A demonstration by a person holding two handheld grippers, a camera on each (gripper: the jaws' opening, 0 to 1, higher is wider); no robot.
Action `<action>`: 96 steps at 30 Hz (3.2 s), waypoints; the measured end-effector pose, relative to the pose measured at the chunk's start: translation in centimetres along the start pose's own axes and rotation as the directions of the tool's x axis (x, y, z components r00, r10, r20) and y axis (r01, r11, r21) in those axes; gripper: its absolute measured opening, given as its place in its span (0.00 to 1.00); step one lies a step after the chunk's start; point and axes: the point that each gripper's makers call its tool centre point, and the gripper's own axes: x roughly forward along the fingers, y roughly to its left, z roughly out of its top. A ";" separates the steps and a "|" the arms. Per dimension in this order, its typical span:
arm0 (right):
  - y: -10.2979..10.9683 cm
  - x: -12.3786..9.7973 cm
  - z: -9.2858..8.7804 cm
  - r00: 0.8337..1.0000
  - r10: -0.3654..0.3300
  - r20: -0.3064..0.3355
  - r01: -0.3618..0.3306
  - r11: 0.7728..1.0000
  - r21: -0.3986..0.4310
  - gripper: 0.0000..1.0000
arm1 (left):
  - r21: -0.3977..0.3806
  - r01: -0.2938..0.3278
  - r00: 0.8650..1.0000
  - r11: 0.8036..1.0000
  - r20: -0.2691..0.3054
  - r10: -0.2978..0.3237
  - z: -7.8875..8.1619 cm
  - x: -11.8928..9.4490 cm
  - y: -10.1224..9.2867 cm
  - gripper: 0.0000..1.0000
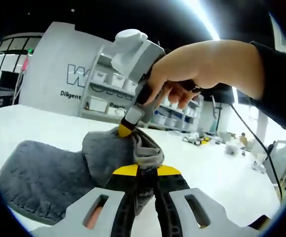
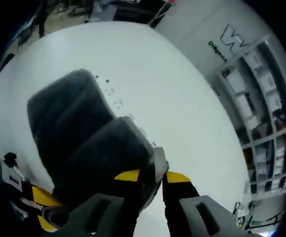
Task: Open the folded towel by lifting each exposed corner and separating the folded layers until the towel lies flat within the target outline without major curled edges
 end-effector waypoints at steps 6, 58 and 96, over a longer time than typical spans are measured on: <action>0.1 0.6 -0.8 1.000 0.006 -0.005 -0.006 1.000 0.008 0.10 | 0.054 0.016 1.000 0.998 -0.016 -0.015 -0.7 0.5 -1.1 0.10; -1.6 5.2 -7.3 0.993 -0.104 -0.053 0.101 0.994 -0.049 0.42 | -0.026 0.064 0.980 0.998 -0.188 -0.068 -5.4 0.9 -2.6 0.19; -9.5 -5.4 -6.3 0.844 -0.375 0.384 0.191 0.878 0.439 1.00 | 0.180 -0.060 0.995 0.982 -0.067 0.073 5.4 -8.2 7.0 0.98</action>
